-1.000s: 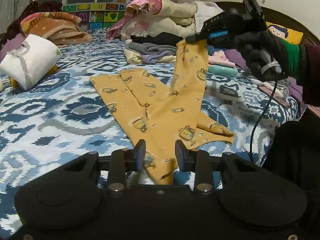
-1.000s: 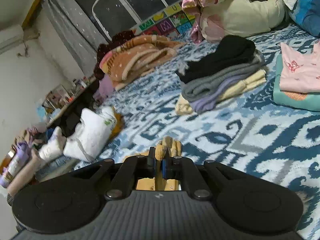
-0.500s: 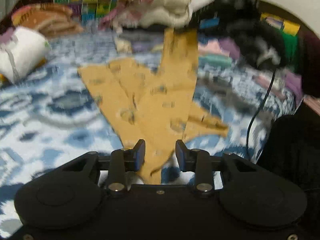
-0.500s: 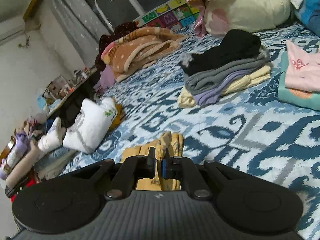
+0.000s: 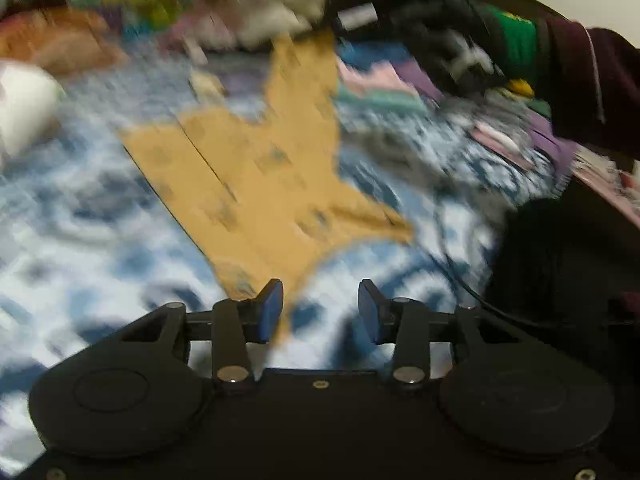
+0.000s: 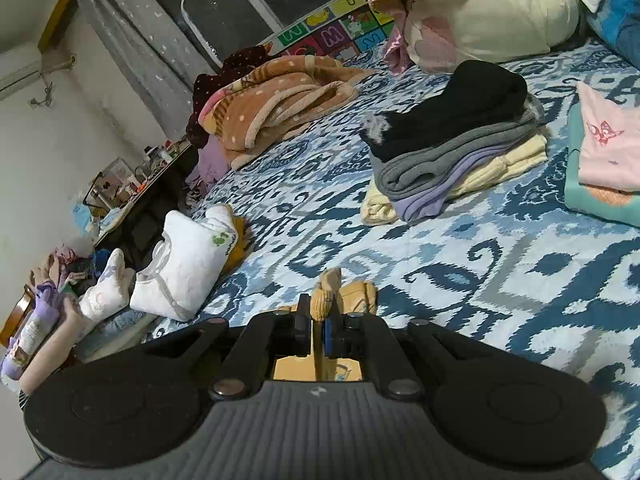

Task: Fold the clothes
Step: 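Lift the held leg up again with the right gripper over the garment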

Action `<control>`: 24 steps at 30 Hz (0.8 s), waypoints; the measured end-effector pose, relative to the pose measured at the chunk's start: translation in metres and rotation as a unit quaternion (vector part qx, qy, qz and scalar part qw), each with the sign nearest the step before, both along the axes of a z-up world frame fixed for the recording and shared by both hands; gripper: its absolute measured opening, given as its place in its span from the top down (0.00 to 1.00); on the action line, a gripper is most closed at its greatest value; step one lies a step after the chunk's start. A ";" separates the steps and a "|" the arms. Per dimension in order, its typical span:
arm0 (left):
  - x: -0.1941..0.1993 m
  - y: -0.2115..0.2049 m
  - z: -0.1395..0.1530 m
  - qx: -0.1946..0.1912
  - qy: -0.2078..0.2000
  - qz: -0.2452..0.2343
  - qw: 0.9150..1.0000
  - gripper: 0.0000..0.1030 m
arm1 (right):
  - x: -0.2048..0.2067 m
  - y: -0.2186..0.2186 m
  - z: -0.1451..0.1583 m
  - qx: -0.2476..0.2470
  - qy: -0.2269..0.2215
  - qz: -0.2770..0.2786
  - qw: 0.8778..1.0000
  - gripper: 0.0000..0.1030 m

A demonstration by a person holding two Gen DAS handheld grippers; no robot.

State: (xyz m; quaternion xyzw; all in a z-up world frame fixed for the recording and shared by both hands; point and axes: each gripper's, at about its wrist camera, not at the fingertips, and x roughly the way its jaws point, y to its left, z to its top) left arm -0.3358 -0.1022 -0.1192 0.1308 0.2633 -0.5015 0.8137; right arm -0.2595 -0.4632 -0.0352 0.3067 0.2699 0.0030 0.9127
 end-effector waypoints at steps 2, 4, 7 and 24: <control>0.001 -0.011 0.000 0.014 -0.030 -0.004 0.999 0.61 | 0.004 0.004 0.005 -0.003 0.007 0.004 1.000 0.92; -0.001 -0.026 -0.008 0.043 -0.058 -0.014 0.997 0.61 | 0.009 0.007 0.008 -0.001 0.015 0.005 1.000 0.92; -0.002 -0.036 -0.021 0.082 -0.076 -0.029 0.993 0.61 | 0.023 0.015 0.015 0.000 0.027 0.003 1.000 0.92; 0.034 -0.001 -0.030 0.011 0.075 -0.010 0.997 0.63 | 0.135 0.083 0.002 -0.049 0.104 0.007 0.993 0.92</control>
